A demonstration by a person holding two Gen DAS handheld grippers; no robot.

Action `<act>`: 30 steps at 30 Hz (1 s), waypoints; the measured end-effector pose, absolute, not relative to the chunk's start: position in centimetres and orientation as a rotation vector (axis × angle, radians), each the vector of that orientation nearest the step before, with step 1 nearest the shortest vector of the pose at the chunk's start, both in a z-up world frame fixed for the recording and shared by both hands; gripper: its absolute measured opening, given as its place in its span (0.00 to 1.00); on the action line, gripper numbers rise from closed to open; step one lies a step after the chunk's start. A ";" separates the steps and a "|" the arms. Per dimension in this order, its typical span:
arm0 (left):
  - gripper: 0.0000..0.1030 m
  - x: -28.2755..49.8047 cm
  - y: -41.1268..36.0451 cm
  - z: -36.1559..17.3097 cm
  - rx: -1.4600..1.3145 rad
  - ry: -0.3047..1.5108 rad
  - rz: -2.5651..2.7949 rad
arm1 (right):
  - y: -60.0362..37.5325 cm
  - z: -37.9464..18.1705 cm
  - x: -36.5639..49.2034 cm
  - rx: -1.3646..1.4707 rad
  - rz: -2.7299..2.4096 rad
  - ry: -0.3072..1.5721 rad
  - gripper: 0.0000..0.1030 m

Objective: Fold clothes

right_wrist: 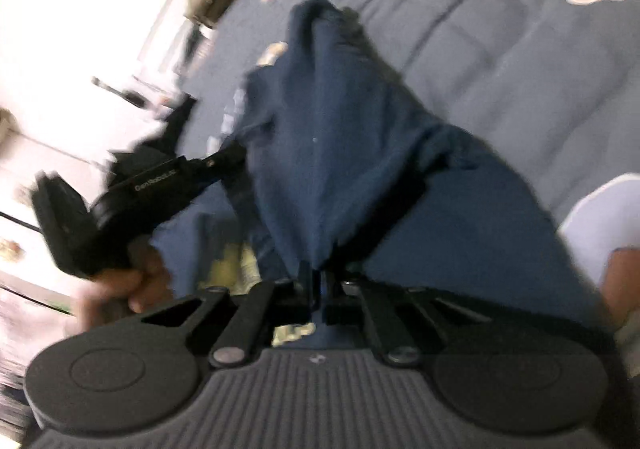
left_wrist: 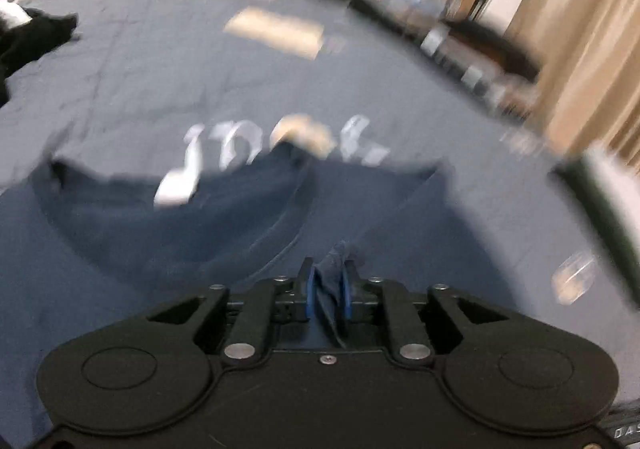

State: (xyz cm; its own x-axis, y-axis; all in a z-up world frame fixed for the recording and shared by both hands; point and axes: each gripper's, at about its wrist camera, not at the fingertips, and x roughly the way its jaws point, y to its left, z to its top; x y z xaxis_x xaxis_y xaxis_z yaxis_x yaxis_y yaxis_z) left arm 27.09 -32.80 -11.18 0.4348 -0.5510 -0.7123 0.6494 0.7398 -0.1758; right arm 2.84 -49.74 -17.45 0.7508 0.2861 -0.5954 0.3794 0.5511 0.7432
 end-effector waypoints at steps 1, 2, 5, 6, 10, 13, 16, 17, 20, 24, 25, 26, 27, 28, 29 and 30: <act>0.22 26.8 -32.3 -11.1 0.137 0.811 -0.727 | -49.9 -17.3 2.8 1.020 -0.066 0.755 0.02; 0.24 26.6 -31.6 -10.9 0.115 0.799 -0.715 | -50.0 -17.1 2.8 1.031 -0.069 0.756 0.05; 0.24 26.0 -29.7 -10.2 0.050 0.762 -0.680 | -50.7 -15.4 2.4 1.017 -0.115 0.724 0.09; 0.24 25.5 -29.2 -9.8 0.029 0.759 -0.690 | -50.9 -14.7 2.4 0.995 -0.123 0.721 0.10; 0.47 21.9 -28.7 -8.4 -0.152 0.830 -0.858 | -52.2 -12.4 2.2 0.928 -0.122 0.684 0.19; 0.58 18.8 -28.3 -8.5 -0.303 0.893 -0.927 | -53.9 -12.5 2.0 0.935 -0.129 0.628 0.27; 0.58 16.5 -27.2 -9.9 -0.399 0.957 -0.878 | -55.7 -13.2 2.1 0.956 -0.156 0.725 0.27; 0.58 16.0 -26.9 -10.6 -0.428 0.997 -0.865 | -56.0 -13.0 2.1 0.943 -0.144 0.746 0.27; 0.58 14.7 -26.2 -12.7 -0.497 1.068 -0.818 | -56.5 -11.6 1.7 0.852 -0.143 0.742 0.27; 0.58 15.7 -25.8 -14.4 -0.657 1.092 -0.783 | -55.3 -9.4 1.2 0.511 -0.158 0.741 0.28; 0.58 16.2 -26.0 -14.7 -0.693 1.106 -0.776 | -54.7 -9.2 1.1 0.424 -0.138 0.738 0.29; 0.58 16.6 -26.3 -14.9 -0.715 1.114 -0.776 | -53.8 -9.1 1.2 0.328 -0.117 0.737 0.32; 0.57 16.7 -26.6 -14.9 -0.721 1.114 -0.776 | -53.0 -9.2 1.4 0.246 -0.107 0.737 0.33; 0.56 16.8 -26.8 -14.9 -0.723 1.111 -0.775 | -52.2 -9.6 1.6 0.167 -0.100 0.739 0.34; 0.56 16.8 -27.0 -14.9 -0.725 1.108 -0.774 | -51.3 -9.9 1.8 0.087 -0.093 0.739 0.34; 0.54 16.8 -27.3 -14.9 -0.727 1.105 -0.773 | -50.9 -10.4 1.9 0.045 -0.083 0.751 0.34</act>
State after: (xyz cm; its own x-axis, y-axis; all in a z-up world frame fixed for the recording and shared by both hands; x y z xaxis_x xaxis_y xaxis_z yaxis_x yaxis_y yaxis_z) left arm 16.85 -27.26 -14.93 0.2551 -0.8331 -0.4907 0.1755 0.5390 -0.8238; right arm 1.92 -50.89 -10.40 0.7279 -0.0591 -0.6831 0.0914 0.9958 0.0112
